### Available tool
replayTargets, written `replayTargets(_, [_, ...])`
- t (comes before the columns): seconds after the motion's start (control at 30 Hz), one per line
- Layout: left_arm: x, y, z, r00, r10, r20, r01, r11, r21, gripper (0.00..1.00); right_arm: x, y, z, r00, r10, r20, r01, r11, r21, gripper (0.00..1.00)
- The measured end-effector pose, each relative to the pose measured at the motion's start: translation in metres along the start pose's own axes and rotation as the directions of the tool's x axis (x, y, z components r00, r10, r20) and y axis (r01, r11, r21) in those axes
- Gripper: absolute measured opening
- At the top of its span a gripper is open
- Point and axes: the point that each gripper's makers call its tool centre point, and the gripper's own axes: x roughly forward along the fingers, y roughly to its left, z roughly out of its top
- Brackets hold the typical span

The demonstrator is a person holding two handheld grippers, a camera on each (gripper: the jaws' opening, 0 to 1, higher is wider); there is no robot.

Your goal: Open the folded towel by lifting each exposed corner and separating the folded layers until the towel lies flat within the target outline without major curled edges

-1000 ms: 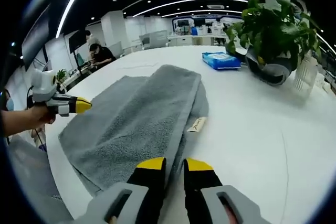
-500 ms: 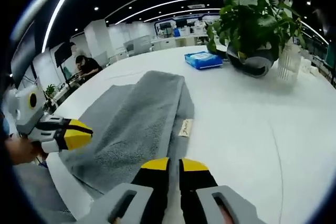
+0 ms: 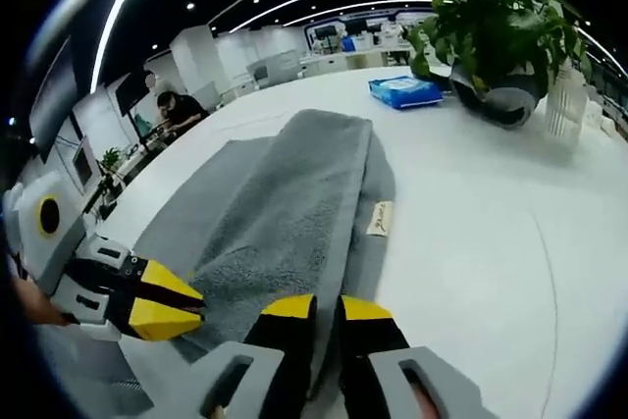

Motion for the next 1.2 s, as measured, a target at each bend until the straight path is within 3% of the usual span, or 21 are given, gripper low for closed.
replayTargets(0.23, [-0.004,-0.003,0.003,1.0,0.015,0.021,-0.016,0.999,0.042,0.11,-0.008,0.008,0.016,0.998,0.042,0.039,-0.044,0.998,0.053,0.0])
replayTargets(0.5, [-0.005,-0.005,0.009,0.999,0.02,0.048,-0.023,0.997,0.079,0.23,-0.021,0.031,0.057,0.991,0.075,0.111,-0.079,0.996,0.034,0.0])
replayTargets(0.8, [-0.006,0.004,0.016,0.996,0.061,0.058,-0.068,0.99,0.127,0.3,-0.036,0.049,0.086,0.981,0.108,0.162,-0.118,0.992,0.052,0.0])
replayTargets(0.87, [-0.007,0.008,0.019,0.994,0.085,0.061,-0.093,0.987,0.129,0.27,-0.036,0.051,0.088,0.979,0.117,0.165,-0.127,0.99,0.053,0.0])
replayTargets(1.0, [-0.013,0.021,0.019,0.991,0.125,0.039,-0.129,0.986,0.107,0.02,-0.036,0.056,0.087,0.979,0.125,0.161,-0.128,0.992,0.011,0.0])
replayTargets(1.07, [-0.018,0.03,0.023,0.988,0.147,0.051,-0.148,0.988,0.034,0.02,-0.034,0.056,0.083,0.982,0.124,0.144,-0.122,0.992,-0.02,0.0])
replayTargets(1.13, [-0.021,0.036,0.026,0.986,0.158,0.06,-0.156,0.987,-0.033,0.02,-0.037,0.052,0.085,0.98,0.105,0.168,-0.097,0.994,-0.054,0.03])
replayTargets(1.2, [-0.025,0.043,0.032,0.984,0.166,0.068,-0.16,0.984,-0.077,0.01,-0.04,0.051,0.087,0.978,0.107,0.177,-0.101,0.994,-0.041,0.07])
